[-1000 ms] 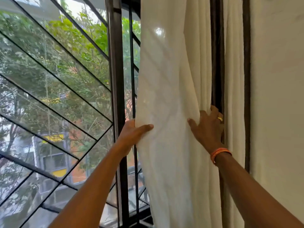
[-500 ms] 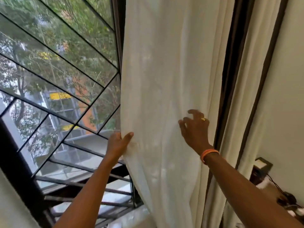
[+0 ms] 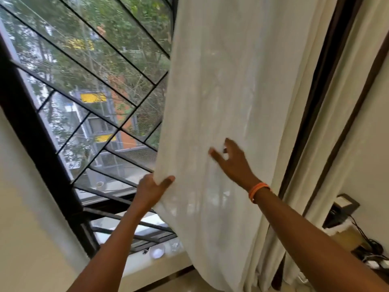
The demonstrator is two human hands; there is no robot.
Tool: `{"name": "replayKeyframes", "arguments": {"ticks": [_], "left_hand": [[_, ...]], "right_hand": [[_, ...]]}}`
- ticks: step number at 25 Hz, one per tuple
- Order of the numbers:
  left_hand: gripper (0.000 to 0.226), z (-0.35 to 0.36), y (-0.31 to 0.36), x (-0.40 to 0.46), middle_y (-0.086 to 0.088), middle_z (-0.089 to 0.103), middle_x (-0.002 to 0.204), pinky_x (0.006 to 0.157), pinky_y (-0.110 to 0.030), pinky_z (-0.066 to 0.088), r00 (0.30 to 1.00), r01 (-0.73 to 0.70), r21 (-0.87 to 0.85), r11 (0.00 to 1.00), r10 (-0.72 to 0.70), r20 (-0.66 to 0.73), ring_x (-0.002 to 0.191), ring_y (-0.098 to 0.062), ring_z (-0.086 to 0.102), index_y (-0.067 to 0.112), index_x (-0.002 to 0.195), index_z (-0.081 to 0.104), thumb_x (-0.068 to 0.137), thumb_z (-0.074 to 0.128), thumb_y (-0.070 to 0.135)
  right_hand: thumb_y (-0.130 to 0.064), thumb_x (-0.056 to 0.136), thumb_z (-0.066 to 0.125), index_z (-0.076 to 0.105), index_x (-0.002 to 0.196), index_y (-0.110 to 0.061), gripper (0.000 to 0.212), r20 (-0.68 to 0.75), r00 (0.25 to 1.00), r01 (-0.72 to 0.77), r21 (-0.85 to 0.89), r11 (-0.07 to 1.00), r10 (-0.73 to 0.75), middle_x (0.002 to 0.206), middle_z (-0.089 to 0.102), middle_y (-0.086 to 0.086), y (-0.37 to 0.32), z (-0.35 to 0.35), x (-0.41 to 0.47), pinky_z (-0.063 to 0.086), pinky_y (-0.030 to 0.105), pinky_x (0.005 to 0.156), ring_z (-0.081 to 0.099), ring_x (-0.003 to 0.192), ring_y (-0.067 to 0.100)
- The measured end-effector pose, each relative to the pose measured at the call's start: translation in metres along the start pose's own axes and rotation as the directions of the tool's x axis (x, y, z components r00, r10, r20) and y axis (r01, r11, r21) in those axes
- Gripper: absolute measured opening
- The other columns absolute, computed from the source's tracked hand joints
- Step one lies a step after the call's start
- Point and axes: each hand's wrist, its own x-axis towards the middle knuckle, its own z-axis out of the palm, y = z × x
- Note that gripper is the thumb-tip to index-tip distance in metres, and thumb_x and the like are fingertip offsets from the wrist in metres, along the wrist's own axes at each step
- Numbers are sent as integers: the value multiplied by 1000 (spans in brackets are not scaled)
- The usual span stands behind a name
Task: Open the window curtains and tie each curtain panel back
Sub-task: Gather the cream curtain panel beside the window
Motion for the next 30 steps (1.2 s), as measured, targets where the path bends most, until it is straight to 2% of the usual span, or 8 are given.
{"name": "replayKeyframes", "arguments": {"ticks": [3, 9, 11, 13, 17, 22, 26, 30], "left_hand": [[25, 18, -7, -37, 2, 76, 91, 80, -39, 60, 981, 44, -27, 999, -38, 189, 80, -11, 73, 27, 93, 70, 78, 76, 46], [27, 21, -14, -105, 6, 71, 75, 62, -26, 51, 986, 145, -64, 987, -139, 90, 72, -12, 68, 27, 86, 69, 77, 70, 52], [22, 11, -15, -117, 0, 68, 74, 59, -29, 50, 985, 168, -90, 982, -172, -29, 70, -17, 66, 24, 80, 66, 84, 68, 46], [20, 1, -13, -125, -6, 67, 75, 61, -33, 51, 977, 165, -95, 982, -176, -124, 69, -22, 64, 22, 77, 63, 91, 65, 36], [17, -36, -20, -128, -3, 59, 66, 53, -27, 39, 928, 135, 7, 991, -124, -352, 62, -21, 58, 13, 82, 63, 96, 58, 21], [20, -121, -39, -110, -31, 67, 88, 68, -40, 46, 753, 186, 140, 972, -50, -656, 84, -46, 65, -5, 100, 69, 93, 60, 12], [26, -170, -49, -91, -34, 65, 97, 79, -55, 50, 723, 238, 105, 966, -104, -683, 90, -51, 62, -7, 112, 64, 93, 58, 9], [41, -142, -40, -78, -29, 69, 94, 73, -41, 47, 879, 134, 63, 989, -89, -468, 92, -45, 65, -8, 103, 68, 88, 63, 30]], "right_hand": [[-73, 72, 65, 52, 130, -26, 76, 347, 935, 13, 162, 987, -69, 128, 62, -6, -27, 38, -34, 51, 36, 98, 60, 115, 10], [-46, 101, 42, 49, 141, -13, 52, 59, 966, -252, -2, 968, 252, 162, 17, 13, -28, 37, -34, 21, 41, 117, 19, 149, 30], [-28, 104, 41, 48, 141, -10, 42, 288, 957, 23, 35, 999, -32, 158, 30, 14, -46, 52, -58, 21, 38, 118, 27, 146, 28], [-41, 102, 43, 38, 149, -19, 53, 517, 810, 264, 101, 959, -278, 159, 28, 9, -55, 68, -78, 21, 42, 121, 25, 147, 25], [-50, 99, 44, 20, 156, -20, 69, -7, 979, -204, 68, 977, 205, 165, 4, 6, -67, 64, -57, 15, 45, 119, 11, 150, 26], [-36, 89, 59, 66, 119, -16, 37, -102, 841, 431, -468, 772, -532, 145, 50, 12, -52, 42, -53, 37, 43, 99, 53, 123, 34], [-42, 84, 62, 51, 132, -12, 58, -732, 661, -201, 37, 979, 164, 148, 39, 14, -12, -24, -25, 35, 50, 106, 40, 131, 37], [-31, 87, 72, 31, 150, -11, 77, -297, 908, -246, 193, 950, 296, 155, 33, 12, 10, -3, -28, 28, 43, 117, 36, 141, 28]]}}
